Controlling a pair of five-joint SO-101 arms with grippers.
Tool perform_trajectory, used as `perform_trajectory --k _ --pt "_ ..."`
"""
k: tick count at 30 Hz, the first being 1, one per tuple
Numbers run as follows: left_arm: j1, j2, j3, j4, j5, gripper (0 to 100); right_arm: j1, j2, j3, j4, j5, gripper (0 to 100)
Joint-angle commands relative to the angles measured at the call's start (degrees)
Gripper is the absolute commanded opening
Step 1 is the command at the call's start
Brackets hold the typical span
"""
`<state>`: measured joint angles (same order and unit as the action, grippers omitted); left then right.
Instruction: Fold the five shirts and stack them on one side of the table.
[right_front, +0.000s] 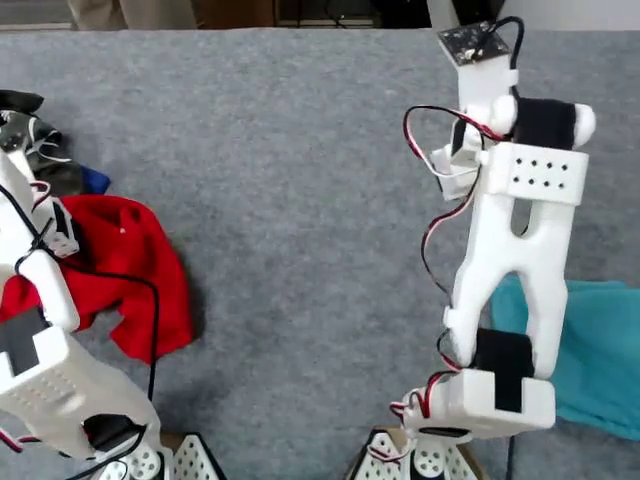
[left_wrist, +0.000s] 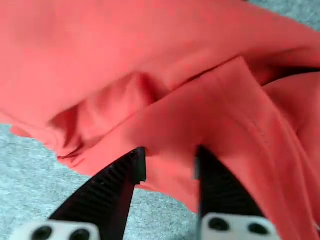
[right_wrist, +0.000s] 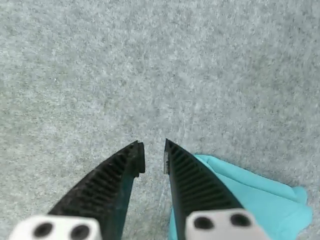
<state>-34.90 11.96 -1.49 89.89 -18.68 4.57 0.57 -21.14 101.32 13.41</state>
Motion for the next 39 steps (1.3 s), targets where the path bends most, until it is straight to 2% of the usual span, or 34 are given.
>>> perform_trajectory --k 1,7,11,16,18,20,23,26,28,34,38,39 --pt "1.58 -0.22 -0.35 1.05 -0.26 3 -0.48 -0.92 0.13 1.05 0.09 9.4" --pt "5.98 -0.31 -5.63 10.46 0.62 2 0.48 -0.31 0.04 0.97 0.35 9.3" --pt "6.86 -2.15 -10.73 10.90 6.59 2 0.48 -0.40 -0.22 0.97 0.44 9.3" --pt "7.65 -8.31 -12.13 10.90 6.68 2 0.48 -0.40 -0.13 0.97 0.53 9.4" --pt "7.65 -9.19 -11.96 10.29 6.95 5 0.48 -0.22 -0.04 0.97 0.53 9.4" --pt "7.38 -8.22 -11.43 7.91 8.18 14 0.48 -0.04 0.04 0.88 0.53 9.4" --pt "6.24 -5.49 -10.55 2.37 14.95 20 0.48 -0.04 0.04 0.88 0.53 9.4" --pt "5.45 -1.36 -9.76 -3.87 17.76 20 0.48 -0.04 0.04 0.88 0.53 9.4" --pt "5.27 1.63 -9.93 -5.10 17.67 20 0.48 -0.04 0.04 0.88 0.53 9.4" --pt "5.01 9.10 -10.20 -5.01 11.96 19 0.48 -0.31 0.04 0.88 0.53 9.4" --pt "5.36 9.71 -10.29 -4.92 8.35 2 0.48 -0.40 0.04 0.97 0.53 9.4" --pt "5.36 9.71 -10.29 -4.66 8.00 2 0.48 -0.40 0.04 0.97 0.53 9.4"
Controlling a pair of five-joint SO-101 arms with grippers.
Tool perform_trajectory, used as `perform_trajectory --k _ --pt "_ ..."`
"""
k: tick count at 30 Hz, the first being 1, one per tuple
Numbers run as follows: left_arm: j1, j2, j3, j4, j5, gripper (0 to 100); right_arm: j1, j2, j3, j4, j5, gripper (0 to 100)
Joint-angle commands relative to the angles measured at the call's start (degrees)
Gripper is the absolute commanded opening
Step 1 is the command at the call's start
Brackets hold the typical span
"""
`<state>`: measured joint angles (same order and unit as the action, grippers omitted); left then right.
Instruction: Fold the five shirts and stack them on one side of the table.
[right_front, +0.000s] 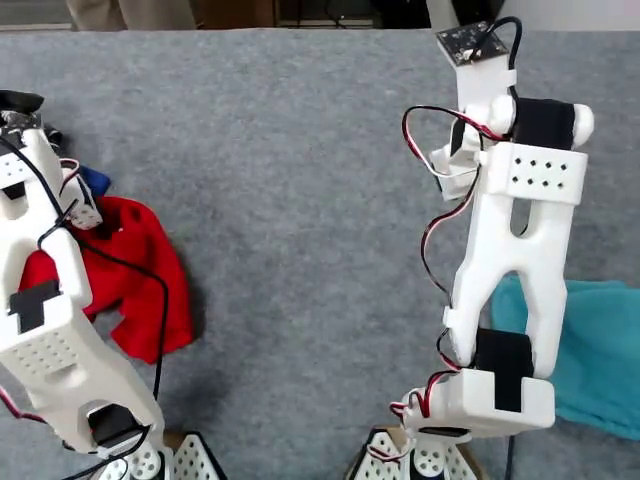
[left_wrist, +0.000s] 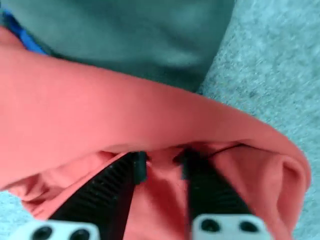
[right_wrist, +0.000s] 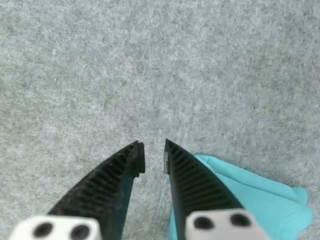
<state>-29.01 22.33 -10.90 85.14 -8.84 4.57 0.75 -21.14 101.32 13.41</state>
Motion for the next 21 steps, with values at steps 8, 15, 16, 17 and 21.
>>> perform_trajectory --k 8,15,16,17,21 --pt "1.05 -6.37 -11.34 14.07 -1.49 2 0.48 -0.57 0.04 0.97 0.53 9.3" --pt "13.80 -20.00 -16.00 15.56 -1.49 2 1.19 -0.57 -0.13 0.97 0.53 9.3" --pt "16.97 -21.76 -16.00 15.56 -1.49 2 2.07 -0.57 -0.57 0.97 0.53 9.3" --pt "20.22 -23.34 -16.09 15.56 -1.49 2 3.03 -0.66 -0.84 0.97 0.53 9.3" --pt "34.37 -28.26 -16.09 15.56 -1.58 2 10.07 -0.66 -3.12 0.97 0.53 9.2"
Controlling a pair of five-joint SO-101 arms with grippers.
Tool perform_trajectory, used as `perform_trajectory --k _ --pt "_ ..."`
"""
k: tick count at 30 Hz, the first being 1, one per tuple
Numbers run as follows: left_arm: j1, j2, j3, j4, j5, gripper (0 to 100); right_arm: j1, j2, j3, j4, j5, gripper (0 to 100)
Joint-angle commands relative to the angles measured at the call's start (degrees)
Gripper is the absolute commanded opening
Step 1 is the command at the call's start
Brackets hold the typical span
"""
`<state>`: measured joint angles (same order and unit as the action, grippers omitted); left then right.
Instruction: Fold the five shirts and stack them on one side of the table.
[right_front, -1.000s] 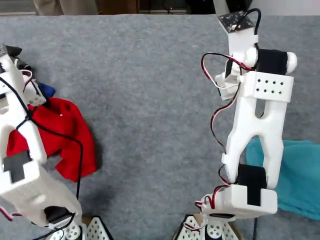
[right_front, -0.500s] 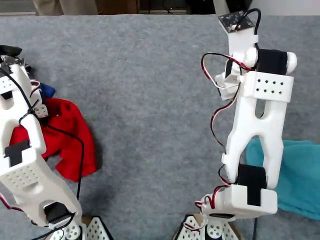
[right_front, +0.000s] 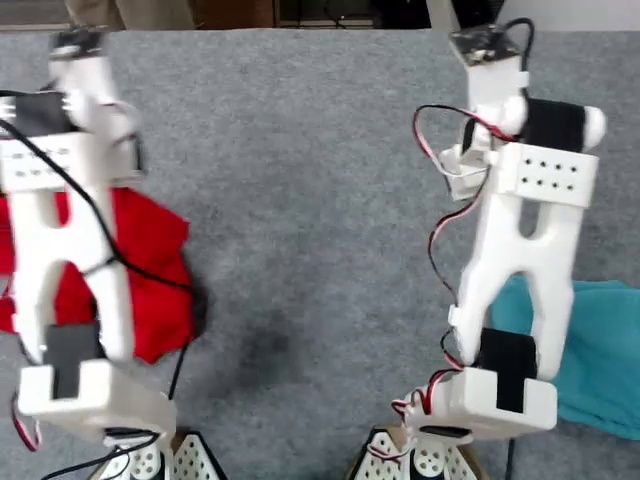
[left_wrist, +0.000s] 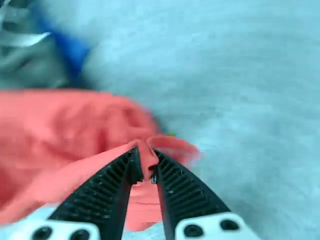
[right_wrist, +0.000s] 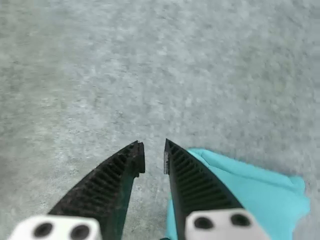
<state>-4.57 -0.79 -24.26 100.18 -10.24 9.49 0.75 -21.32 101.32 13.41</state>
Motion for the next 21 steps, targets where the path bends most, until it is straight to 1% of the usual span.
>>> perform_trajectory --k 1,4,7,9,12,15,17,19,21 --pt "13.54 -5.93 -2.73 0.53 -0.18 2 7.34 -0.66 -3.74 0.97 0.53 9.2" --pt "24.97 -6.99 -2.81 0.26 -0.18 2 13.93 -0.66 -5.93 0.97 0.53 9.3" --pt "35.34 -6.99 -4.31 -2.55 -0.18 2 20.00 -0.57 -8.04 0.88 0.62 9.4" --pt "40.79 -6.90 -5.98 -6.68 -0.18 2 23.25 -0.48 -8.84 0.88 1.32 9.4" --pt "47.56 -6.90 -6.59 -13.98 0.00 2 26.95 -0.57 -8.48 0.88 4.40 9.4" --pt "52.22 -5.93 -6.51 -17.93 3.87 2 29.41 -0.57 -8.31 0.88 5.63 9.4" --pt "53.71 -4.26 -7.03 -18.64 6.07 4 29.76 -0.57 -8.48 0.88 6.59 9.4" --pt "53.63 -3.21 -7.03 -18.55 8.44 12 29.41 -0.57 -8.31 0.88 7.91 9.4" --pt "51.87 -3.12 -7.12 -17.58 13.89 20 28.35 -0.40 -8.48 0.88 8.79 9.5"
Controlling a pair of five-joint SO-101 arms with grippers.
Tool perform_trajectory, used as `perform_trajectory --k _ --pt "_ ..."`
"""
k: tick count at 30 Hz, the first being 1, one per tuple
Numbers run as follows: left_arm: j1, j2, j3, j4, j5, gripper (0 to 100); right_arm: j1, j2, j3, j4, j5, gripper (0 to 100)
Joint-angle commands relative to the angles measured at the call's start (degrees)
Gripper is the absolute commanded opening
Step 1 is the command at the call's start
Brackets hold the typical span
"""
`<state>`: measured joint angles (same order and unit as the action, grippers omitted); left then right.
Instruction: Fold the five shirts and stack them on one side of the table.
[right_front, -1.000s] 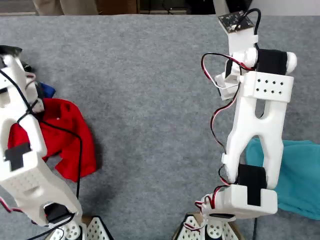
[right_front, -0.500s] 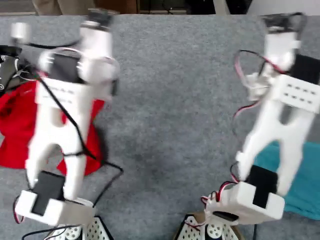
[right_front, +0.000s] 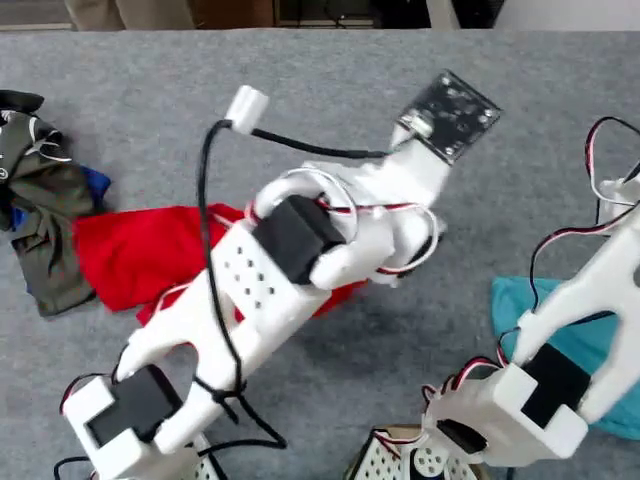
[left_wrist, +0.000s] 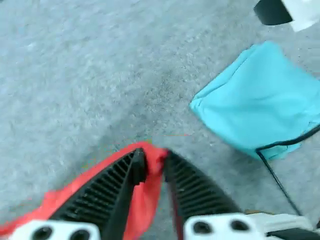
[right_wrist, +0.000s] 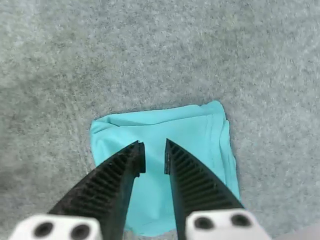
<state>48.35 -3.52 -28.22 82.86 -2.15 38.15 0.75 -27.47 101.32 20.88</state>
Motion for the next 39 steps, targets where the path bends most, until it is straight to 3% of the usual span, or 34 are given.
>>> perform_trajectory --k 1,3,9,12,18,23,33,39 --pt "-2.64 -0.57 -3.69 0.70 9.14 23 -1.01 -0.22 -2.42 0.88 1.58 9.9" --pt "-5.71 -0.75 -6.15 3.34 13.45 25 -2.95 -0.31 -2.15 0.97 1.23 14.0" --pt "-22.59 -0.84 -13.36 13.98 9.41 26 -13.85 -0.57 -2.24 0.97 1.41 32.4" --pt "-35.34 -0.84 -13.80 18.20 5.80 25 -23.69 -0.57 -2.07 1.05 1.05 32.4" --pt "-65.58 -0.66 -3.78 18.02 0.79 26 -46.81 0.75 -2.07 0.97 -4.57 32.4" --pt "-81.67 -0.66 6.77 17.85 -6.68 25 -62.02 9.19 -4.53 0.79 -9.41 32.4" --pt "-96.53 -0.57 18.99 16.88 -14.24 25 -77.49 35.74 -27.21 0.97 -18.64 32.4" --pt "-101.71 -0.57 26.81 9.14 -14.42 25 -79.43 51.47 -38.64 0.79 -25.58 32.5"
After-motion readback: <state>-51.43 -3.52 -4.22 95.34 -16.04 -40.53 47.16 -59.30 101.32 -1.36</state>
